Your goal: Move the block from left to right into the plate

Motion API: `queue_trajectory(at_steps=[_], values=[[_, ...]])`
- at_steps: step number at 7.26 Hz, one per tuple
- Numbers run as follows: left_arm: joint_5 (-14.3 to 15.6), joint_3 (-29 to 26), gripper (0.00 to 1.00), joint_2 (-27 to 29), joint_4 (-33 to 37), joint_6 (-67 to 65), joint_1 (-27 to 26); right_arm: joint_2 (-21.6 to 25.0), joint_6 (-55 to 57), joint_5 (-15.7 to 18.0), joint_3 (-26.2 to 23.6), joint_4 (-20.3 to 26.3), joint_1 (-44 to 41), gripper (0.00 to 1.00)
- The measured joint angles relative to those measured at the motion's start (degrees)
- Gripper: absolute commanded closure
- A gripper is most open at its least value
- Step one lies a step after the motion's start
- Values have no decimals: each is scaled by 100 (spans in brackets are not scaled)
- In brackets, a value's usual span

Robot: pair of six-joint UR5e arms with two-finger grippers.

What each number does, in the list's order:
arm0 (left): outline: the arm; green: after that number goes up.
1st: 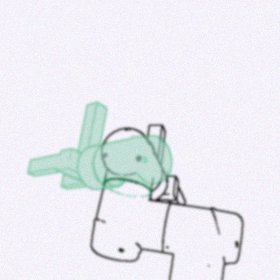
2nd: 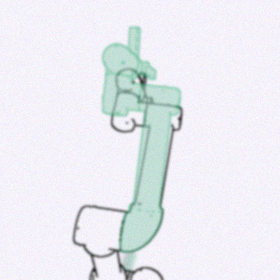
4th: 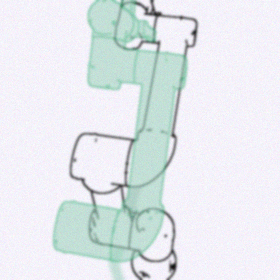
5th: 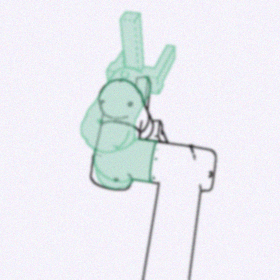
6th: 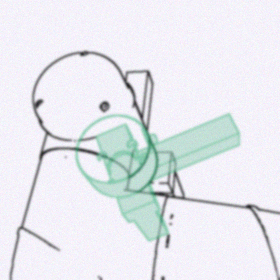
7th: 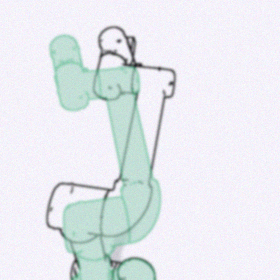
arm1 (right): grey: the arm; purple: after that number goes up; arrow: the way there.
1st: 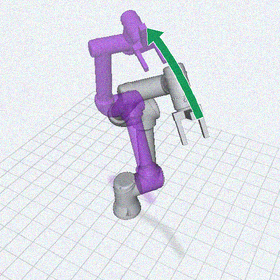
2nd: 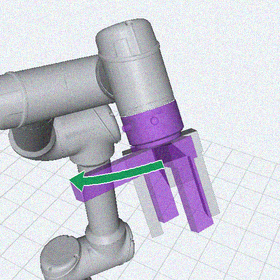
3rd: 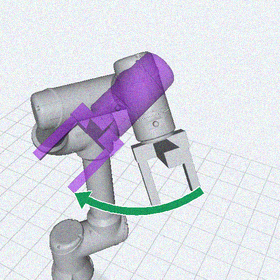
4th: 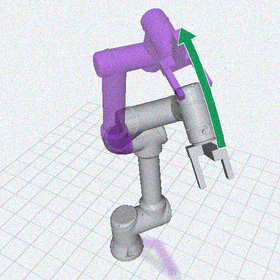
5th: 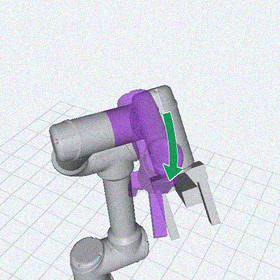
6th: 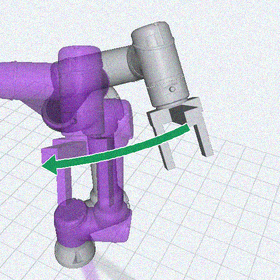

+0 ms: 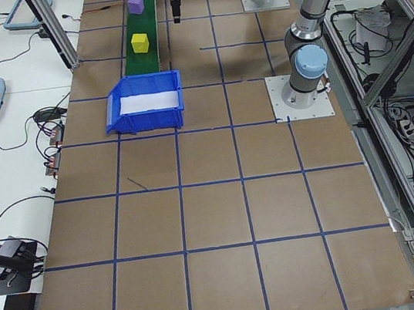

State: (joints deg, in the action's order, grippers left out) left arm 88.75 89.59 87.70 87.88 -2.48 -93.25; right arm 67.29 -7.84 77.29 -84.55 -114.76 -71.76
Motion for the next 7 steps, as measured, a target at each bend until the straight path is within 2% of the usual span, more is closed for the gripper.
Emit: queue_trajectory(at_steps=[2,4,7], values=[[1,18,0,7,-372,-5,63,-68,14,-76,-187,-281,-1,0],[2,23,0,10,-458,39,124,-186,150,-120,-201,-338,-1,0],[0,29,0,13,-461,22,130,-270,239,-439,-185,-345,-4,0]])
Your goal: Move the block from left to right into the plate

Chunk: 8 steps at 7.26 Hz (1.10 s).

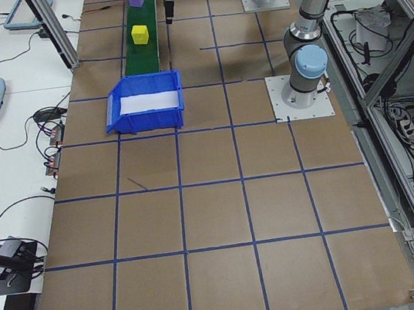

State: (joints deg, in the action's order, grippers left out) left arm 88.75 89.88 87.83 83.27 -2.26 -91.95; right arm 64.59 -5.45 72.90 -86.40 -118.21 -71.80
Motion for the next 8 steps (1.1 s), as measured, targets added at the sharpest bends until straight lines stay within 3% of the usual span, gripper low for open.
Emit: queue_trajectory(at_steps=[6,7,8], values=[[-7,-6,0,7,-5,-37,-16,-374,-33,20,-48,-259,-1,0],[-9,-6,0,6,-10,-37,-16,-427,-48,103,-49,-268,-1,21],[-13,-6,0,6,-11,-40,-16,-448,-77,459,-47,-271,0,46]])
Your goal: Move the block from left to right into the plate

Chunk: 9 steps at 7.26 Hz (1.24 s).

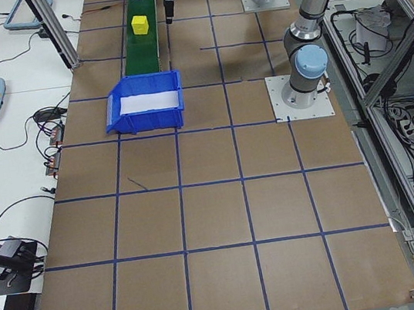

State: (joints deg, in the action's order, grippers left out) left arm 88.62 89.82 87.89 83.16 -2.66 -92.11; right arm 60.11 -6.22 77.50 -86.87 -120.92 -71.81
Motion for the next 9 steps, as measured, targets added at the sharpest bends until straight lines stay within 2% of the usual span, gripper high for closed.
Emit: queue_trajectory(at_steps=[1,2,3,4,6,8,9], values=[[-2,0,0,0,-1,-4,0,14,-32,536,0,3,0,64],[-3,0,0,0,-1,-4,0,44,-49,802,-2,14,0,64],[-3,0,0,0,-1,-2,0,112,-84,915,1,37,31,64],[-3,0,0,0,-1,-4,0,293,-252,982,-1,86,189,65],[-3,0,0,-2,0,-3,0,630,-1267,991,-36,493,941,65],[-5,0,0,-2,3,-4,0,705,-2729,974,-175,691,2027,65],[-9,0,0,-1,5,-1,0,709,-3374,995,-375,631,2573,63]])
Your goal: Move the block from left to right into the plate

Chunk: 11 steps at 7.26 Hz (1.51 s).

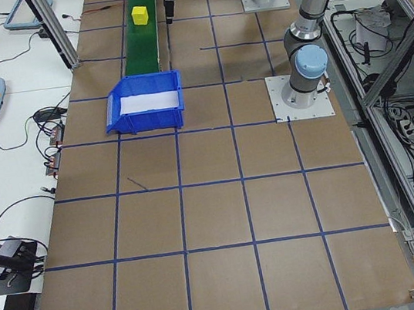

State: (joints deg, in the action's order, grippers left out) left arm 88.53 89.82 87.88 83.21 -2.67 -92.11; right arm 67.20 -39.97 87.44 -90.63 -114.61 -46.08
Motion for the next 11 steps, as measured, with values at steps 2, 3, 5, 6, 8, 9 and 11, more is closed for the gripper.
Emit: queue_trajectory(at_steps=[2,3,5,6,8,9,11], values=[[3,0,0,1,2,3,0,-66,-749,71,-445,-462,726,54],[5,0,0,1,2,3,0,-117,-888,188,-608,-601,918,50],[4,0,0,2,5,3,-1,-269,-960,370,-712,-829,1123,0],[0,0,0,2,6,3,-5,-310,-966,380,-707,-888,1183,0],[-5,0,0,1,3,1,-19,-285,-957,350,-642,-881,1208,0],[-9,0,0,1,2,-1,-31,-185,-929,299,-560,-820,1147,0],[-17,0,0,1,2,-3,-42,180,-475,1,-357,-618,474,0]])
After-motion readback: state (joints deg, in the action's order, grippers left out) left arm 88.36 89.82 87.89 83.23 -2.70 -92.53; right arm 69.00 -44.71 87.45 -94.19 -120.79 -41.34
